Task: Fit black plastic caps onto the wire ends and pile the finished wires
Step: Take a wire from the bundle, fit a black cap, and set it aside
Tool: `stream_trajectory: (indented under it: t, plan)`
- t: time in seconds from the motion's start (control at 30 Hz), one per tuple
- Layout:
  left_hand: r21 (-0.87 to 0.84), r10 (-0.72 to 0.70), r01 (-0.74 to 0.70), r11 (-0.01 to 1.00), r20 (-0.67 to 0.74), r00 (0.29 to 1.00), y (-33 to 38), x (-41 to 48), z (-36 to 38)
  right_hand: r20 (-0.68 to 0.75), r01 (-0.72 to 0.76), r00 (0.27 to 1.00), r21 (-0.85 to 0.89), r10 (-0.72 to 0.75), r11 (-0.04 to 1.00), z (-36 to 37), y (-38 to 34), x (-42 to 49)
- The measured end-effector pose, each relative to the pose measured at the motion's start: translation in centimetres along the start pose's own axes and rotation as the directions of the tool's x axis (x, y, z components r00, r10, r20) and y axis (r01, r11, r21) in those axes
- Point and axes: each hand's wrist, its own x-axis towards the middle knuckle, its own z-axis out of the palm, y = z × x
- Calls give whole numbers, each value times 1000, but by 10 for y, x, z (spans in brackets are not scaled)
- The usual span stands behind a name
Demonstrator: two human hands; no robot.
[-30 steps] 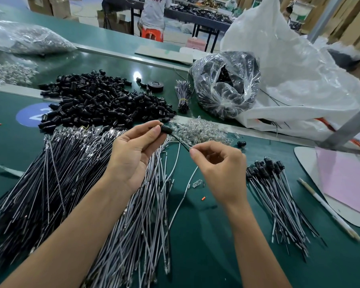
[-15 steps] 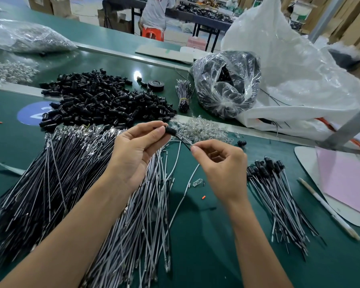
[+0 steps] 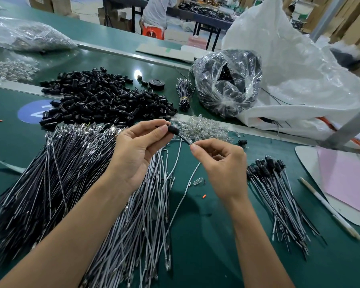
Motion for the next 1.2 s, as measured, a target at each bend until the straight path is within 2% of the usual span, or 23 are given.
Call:
stream_trajectory:
  t: [0.17,0.3,0.43,0.57,0.8,0.93,1.07,1.2]
  plan:
    - [57,4,-8,998,63,998,-6,-3,3,0,26,1000,-29,-26,999,0,3,0]
    - [102,-7,2,995,53,999,-9,-4,4,21,66,998,-114,-64,991,2,6,0]
    - [131,-30,20,991,74,997,-9,-3,2,-15,89,996,-176,-93,980,2,8,1]
    - [159,-46,30,987,99,994,-9,-4,2,-13,161,986,-234,-169,959,2,8,1]
    - [197,-54,39,980,72,996,-8,-6,4,58,182,983,-222,-174,958,3,7,2]
    - [265,-51,26,964,87,995,-8,-9,6,36,215,976,-248,-213,944,3,7,2]
    - [315,47,-62,947,54,997,-10,-10,10,7,261,962,-328,-274,908,5,7,0]
    - [265,172,-161,951,-18,985,-1,-8,8,-33,222,966,-410,-258,885,0,11,3]
